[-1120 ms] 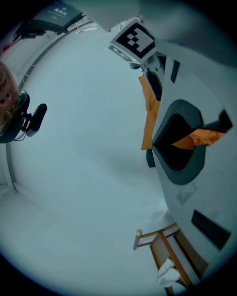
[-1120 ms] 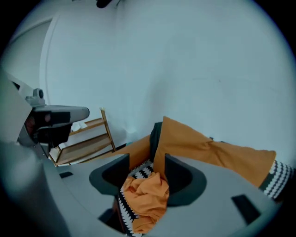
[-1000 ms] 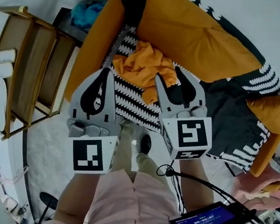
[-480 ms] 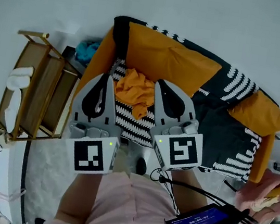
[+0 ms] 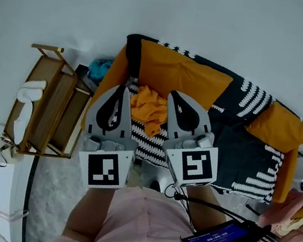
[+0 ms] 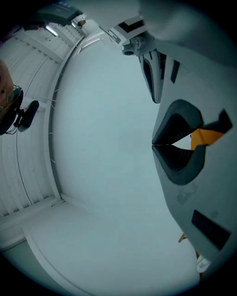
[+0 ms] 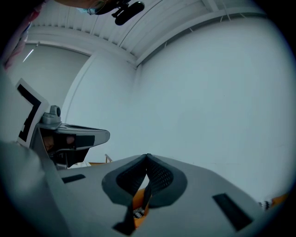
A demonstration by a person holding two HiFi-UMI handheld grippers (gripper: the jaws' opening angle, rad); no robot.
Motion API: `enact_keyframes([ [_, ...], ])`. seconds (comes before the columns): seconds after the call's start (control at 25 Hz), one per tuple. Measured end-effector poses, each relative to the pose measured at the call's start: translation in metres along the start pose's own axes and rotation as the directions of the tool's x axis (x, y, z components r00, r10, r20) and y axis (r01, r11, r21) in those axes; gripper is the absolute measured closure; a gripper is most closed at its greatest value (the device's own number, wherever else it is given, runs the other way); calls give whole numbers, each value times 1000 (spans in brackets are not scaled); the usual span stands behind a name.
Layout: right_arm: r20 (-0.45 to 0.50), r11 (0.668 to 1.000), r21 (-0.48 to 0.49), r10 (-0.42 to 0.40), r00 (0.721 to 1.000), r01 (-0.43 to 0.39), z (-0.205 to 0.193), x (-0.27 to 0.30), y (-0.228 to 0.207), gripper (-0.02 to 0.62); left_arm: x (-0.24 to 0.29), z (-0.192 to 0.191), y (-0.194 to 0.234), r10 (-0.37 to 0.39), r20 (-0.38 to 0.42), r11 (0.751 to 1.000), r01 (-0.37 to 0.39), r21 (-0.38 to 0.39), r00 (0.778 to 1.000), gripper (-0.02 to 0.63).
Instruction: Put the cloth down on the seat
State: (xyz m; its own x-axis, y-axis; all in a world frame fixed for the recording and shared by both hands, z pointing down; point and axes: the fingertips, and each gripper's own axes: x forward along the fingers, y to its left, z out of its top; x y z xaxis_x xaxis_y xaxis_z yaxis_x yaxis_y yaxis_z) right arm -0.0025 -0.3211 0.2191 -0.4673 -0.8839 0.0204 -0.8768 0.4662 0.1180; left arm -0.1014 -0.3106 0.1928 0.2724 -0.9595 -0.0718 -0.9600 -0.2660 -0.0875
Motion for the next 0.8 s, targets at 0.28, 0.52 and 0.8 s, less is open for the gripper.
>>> enact_keyframes([
  [0.28, 20, 1000, 12, 10, 1000, -11, 6, -2, 2, 595, -3, 4, -2, -1, 4, 1000, 1, 11, 1000, 595],
  [0.52, 21, 1000, 13, 9, 1000, -9, 6, -2, 6, 595, -5, 6, 0, -4, 6, 1000, 4, 10, 1000, 595],
  [0.8, 17, 1000, 11, 7, 1000, -7, 5, 1, 14, 595, -7, 5, 6, -3, 8, 1000, 3, 6, 1000, 595],
])
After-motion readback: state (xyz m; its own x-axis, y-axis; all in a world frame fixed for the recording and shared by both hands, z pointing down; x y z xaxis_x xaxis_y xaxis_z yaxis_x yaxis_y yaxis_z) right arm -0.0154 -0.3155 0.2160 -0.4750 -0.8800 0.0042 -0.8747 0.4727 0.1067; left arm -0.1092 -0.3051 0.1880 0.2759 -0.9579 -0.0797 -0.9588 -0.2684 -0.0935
